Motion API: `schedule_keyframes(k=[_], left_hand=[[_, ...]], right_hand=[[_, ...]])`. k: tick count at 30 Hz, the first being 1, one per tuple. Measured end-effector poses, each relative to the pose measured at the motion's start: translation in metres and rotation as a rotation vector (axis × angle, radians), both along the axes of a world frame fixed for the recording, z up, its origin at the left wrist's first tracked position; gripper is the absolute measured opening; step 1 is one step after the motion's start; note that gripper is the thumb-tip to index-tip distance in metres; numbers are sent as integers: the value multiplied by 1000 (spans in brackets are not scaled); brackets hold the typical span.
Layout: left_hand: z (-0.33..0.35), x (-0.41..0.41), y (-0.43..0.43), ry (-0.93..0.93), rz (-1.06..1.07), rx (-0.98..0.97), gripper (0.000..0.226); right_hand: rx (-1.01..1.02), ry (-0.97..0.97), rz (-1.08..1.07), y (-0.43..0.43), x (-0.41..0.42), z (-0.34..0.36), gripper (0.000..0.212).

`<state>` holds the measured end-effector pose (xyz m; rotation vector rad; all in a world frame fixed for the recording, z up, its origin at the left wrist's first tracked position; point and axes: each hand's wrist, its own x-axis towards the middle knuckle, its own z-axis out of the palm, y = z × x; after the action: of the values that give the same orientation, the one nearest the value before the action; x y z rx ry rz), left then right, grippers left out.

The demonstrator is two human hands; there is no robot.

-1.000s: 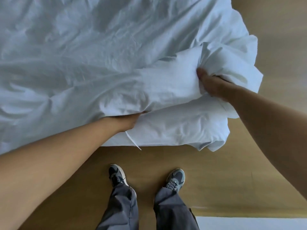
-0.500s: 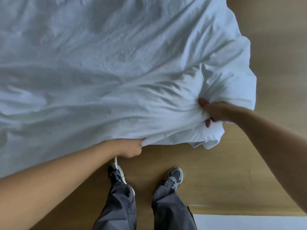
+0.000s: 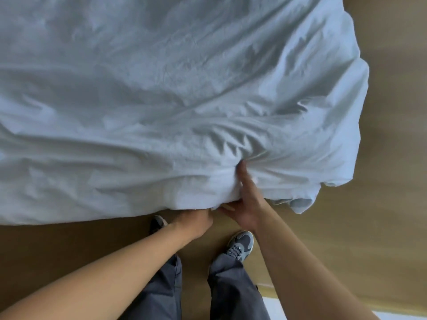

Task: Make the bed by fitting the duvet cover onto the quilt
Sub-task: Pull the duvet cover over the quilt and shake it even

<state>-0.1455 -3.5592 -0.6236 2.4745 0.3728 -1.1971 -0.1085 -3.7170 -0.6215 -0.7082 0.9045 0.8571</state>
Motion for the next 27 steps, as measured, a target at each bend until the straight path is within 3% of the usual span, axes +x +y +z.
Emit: schedule_keyframes(k=[3, 5, 8, 10, 11, 13, 16, 19, 22, 27], left_hand=[[4, -11, 10, 32, 203, -108, 24], [7, -10, 32, 179, 614, -355, 23], [4, -21, 83, 394, 1353, -1018, 73], [3, -27, 113, 257, 1570, -1383, 105], [2, -28, 124, 156, 1608, -1519, 108], [5, -28, 142, 8, 1758, -1519, 106], [26, -25, 175, -128, 1991, -1234, 95], [60, -16, 220, -273, 2066, -1241, 79], [106, 5, 264, -270, 2028, -1354, 73], [173, 43, 324, -287, 1790, -1568, 65]], right_hand=[[3, -57, -74, 35, -6, 3, 81], [-48, -60, -207, 48, -9, 3, 65], [-154, -21, -367, 60, -12, 0, 41], [-162, 16, -413, 64, -10, 2, 34], [-159, 33, -430, 65, -9, 7, 35], [-157, 46, -454, 71, -8, 26, 34], [-190, 30, -477, 82, -9, 63, 33], [-230, -5, -459, 100, -3, 110, 33], [-298, -58, -458, 124, 7, 163, 28], [-458, -216, -452, 152, 10, 234, 27]])
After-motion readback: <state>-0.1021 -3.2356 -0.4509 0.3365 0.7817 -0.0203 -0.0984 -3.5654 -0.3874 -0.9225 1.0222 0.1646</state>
